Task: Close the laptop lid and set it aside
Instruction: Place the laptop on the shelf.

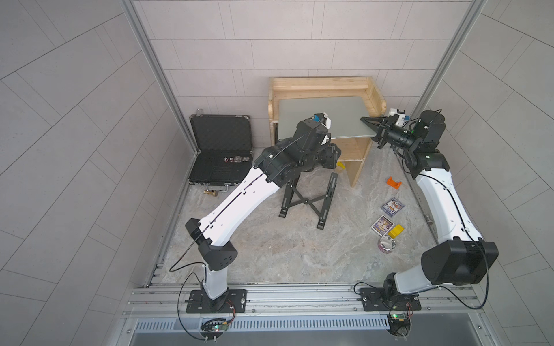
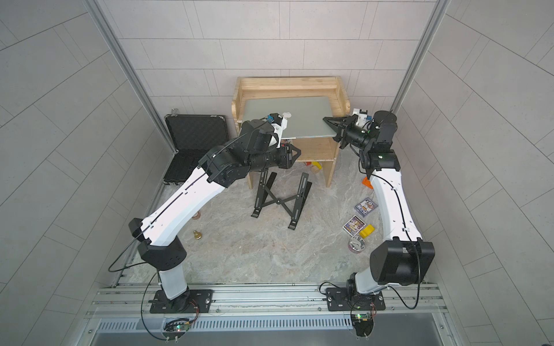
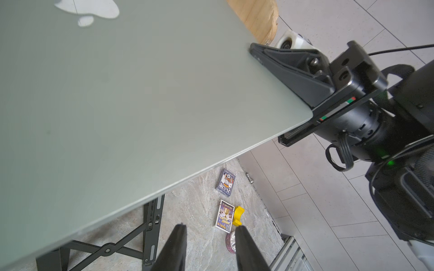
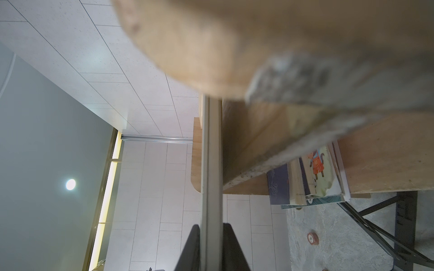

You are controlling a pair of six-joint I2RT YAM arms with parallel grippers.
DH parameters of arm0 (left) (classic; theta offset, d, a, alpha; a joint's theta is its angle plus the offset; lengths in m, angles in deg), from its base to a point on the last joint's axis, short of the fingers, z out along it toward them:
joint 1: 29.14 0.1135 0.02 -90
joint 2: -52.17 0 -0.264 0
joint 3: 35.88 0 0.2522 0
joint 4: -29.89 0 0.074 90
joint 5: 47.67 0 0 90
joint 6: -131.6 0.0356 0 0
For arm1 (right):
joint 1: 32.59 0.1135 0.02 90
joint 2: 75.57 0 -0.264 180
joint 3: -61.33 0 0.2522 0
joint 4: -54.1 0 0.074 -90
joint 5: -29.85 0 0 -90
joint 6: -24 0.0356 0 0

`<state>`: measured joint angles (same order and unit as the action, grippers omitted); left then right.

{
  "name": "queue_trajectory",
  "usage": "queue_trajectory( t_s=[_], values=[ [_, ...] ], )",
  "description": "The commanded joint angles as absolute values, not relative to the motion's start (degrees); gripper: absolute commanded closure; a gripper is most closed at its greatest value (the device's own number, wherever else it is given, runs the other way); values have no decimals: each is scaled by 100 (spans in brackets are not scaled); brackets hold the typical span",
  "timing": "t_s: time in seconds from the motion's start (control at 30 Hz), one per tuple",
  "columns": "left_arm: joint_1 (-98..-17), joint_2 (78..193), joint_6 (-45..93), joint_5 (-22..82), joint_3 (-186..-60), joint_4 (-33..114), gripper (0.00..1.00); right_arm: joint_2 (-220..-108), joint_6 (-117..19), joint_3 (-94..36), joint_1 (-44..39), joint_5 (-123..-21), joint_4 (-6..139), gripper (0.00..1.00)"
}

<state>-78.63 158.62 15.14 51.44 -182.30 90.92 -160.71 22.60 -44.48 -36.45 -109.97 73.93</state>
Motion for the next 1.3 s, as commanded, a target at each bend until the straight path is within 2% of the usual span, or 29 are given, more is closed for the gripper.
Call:
queue_trajectory(
  t_s=[0.0, 0.2, 0.3, 0.43, 0.6, 0.77, 1.1, 1.27],
  values=[
    [-7766, 15970, 1585, 5159, -18401, 9165, 64, -15994, 2123, -4682, -3653, -10648, 7109, 100],
    [-7545, 15996, 1387, 5016, -18367, 8912, 64, -16025, 2113, -4683, -3650, -10646, 7082, 96],
    [-7469, 16030, 1315, 4948, -18368, 8708, 64, -16025, 2119, -4674, -3643, -10651, 7062, 91],
    [-7386, 16093, 1240, 4833, -18411, 8567, 64, -16030, 2118, -4667, -3649, -10673, 7016, 78],
    [-7327, 16148, 1186, 4741, -18417, 8477, 64, -16012, 2131, -4635, -3643, -10677, 6955, 50],
    [-7276, 16217, 1135, 4664, -18470, 8406, 64, -15978, 2145, -4605, -3645, -10677, 6913, 30],
    [-7123, 16442, 890, 4401, -18585, 8110, 64, -15594, 2048, -4190, -3663, -10717, 6923, 8],
    [-7032, 16545, 671, 4219, -18587, 7871, 63, -15311, 1903, -3908, -3682, -10684, 7013, 5]
  ],
)
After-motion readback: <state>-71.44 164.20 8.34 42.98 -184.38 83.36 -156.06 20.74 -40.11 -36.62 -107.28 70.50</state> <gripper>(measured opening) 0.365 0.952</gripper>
